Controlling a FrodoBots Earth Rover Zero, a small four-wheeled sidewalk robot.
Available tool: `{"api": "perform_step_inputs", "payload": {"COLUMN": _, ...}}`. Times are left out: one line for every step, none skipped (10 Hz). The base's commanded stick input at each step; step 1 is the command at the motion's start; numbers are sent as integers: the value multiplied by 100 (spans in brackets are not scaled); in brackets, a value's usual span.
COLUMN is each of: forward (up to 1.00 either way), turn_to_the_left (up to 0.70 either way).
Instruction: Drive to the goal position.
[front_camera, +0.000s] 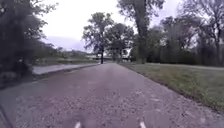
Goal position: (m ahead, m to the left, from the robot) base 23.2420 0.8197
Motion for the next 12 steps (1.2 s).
{"api": "perform_step_inputs", "payload": {"forward": 70, "turn_to_the_left": 0}}
{"api": "perform_step_inputs", "payload": {"forward": 70, "turn_to_the_left": 0}}
{"api": "perform_step_inputs", "payload": {"forward": 70, "turn_to_the_left": 0}}
{"api": "perform_step_inputs", "payload": {"forward": 70, "turn_to_the_left": 0}}
{"api": "perform_step_inputs", "payload": {"forward": 70, "turn_to_the_left": 0}}
{"api": "perform_step_inputs", "payload": {"forward": 70, "turn_to_the_left": 0}}
{"api": "perform_step_inputs", "payload": {"forward": 70, "turn_to_the_left": 0}}
{"api": "perform_step_inputs", "payload": {"forward": 70, "turn_to_the_left": 0}}
{"api": "perform_step_inputs", "payload": {"forward": 70, "turn_to_the_left": 0}}
{"api": "perform_step_inputs", "payload": {"forward": 70, "turn_to_the_left": 0}}
{"api": "perform_step_inputs", "payload": {"forward": 70, "turn_to_the_left": 0}}
{"api": "perform_step_inputs", "payload": {"forward": 70, "turn_to_the_left": 0}}
